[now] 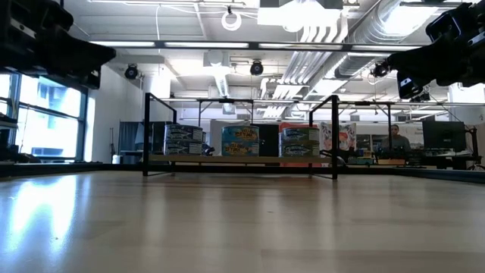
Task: Stack canned seafood by type on shelf
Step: Return to Home Position
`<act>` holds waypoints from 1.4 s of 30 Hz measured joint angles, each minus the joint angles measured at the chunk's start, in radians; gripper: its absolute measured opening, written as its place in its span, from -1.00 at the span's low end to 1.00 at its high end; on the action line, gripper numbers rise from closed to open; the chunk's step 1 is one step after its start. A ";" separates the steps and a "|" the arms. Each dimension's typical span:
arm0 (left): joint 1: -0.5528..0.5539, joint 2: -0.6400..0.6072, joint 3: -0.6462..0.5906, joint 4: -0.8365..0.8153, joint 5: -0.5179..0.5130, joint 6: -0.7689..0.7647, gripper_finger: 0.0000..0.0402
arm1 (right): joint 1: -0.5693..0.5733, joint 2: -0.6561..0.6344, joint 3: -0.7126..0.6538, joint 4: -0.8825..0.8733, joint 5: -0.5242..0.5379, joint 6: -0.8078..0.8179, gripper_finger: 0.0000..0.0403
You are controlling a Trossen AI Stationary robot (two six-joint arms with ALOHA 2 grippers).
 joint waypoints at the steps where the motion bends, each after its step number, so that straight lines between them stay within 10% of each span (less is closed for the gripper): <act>1: 0.000 0.000 0.000 -0.004 -0.001 0.000 -0.98 | 0.000 -0.001 0.000 0.000 0.000 0.000 -0.92; 42: 0.000 0.003 0.000 -0.023 -0.003 -0.001 -0.98 | 0.000 -0.001 0.000 0.000 0.000 0.000 -0.92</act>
